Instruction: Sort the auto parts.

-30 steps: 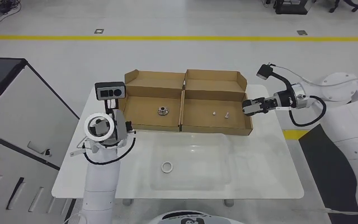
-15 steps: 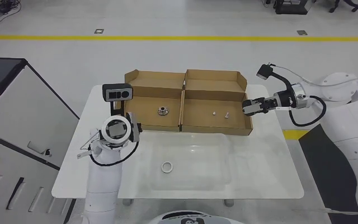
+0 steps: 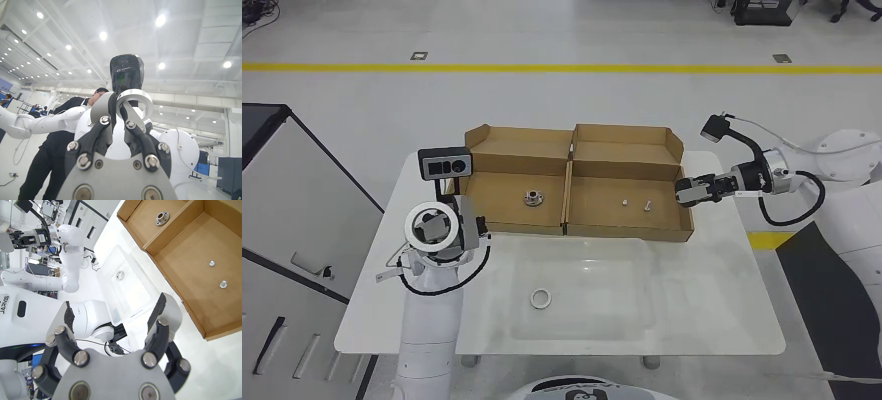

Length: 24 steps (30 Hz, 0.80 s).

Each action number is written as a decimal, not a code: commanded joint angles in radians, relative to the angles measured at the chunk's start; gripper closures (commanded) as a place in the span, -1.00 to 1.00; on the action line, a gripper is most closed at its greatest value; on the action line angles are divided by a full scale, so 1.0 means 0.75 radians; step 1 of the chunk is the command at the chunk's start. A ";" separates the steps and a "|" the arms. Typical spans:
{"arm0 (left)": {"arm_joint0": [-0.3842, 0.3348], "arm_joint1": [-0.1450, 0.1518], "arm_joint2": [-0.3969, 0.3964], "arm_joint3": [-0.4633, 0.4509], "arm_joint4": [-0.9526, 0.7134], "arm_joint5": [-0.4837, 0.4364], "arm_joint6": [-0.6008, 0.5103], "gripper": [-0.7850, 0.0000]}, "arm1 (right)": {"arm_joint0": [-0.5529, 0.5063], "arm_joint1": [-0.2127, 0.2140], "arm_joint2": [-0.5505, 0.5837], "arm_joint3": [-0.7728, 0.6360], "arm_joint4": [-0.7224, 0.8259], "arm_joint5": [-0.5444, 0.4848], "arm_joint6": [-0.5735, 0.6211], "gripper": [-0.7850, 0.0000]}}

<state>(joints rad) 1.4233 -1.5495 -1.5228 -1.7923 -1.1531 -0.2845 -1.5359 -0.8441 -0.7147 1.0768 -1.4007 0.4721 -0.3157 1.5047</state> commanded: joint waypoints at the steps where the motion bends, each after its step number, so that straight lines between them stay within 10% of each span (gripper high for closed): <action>1: 0.000 0.000 0.000 0.000 0.000 0.000 0.000 1.00 | 0.000 0.000 0.000 0.000 0.000 0.000 0.000 -1.00; 24: -0.011 0.010 0.016 -0.024 0.164 0.004 0.091 1.00 | 0.000 0.000 0.000 0.000 0.000 0.000 0.000 -1.00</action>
<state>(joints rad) 1.4192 -1.5450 -1.5154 -1.8096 -1.0894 -0.2815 -1.4889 -0.8441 -0.7147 1.0768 -1.4007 0.4721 -0.3157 1.5047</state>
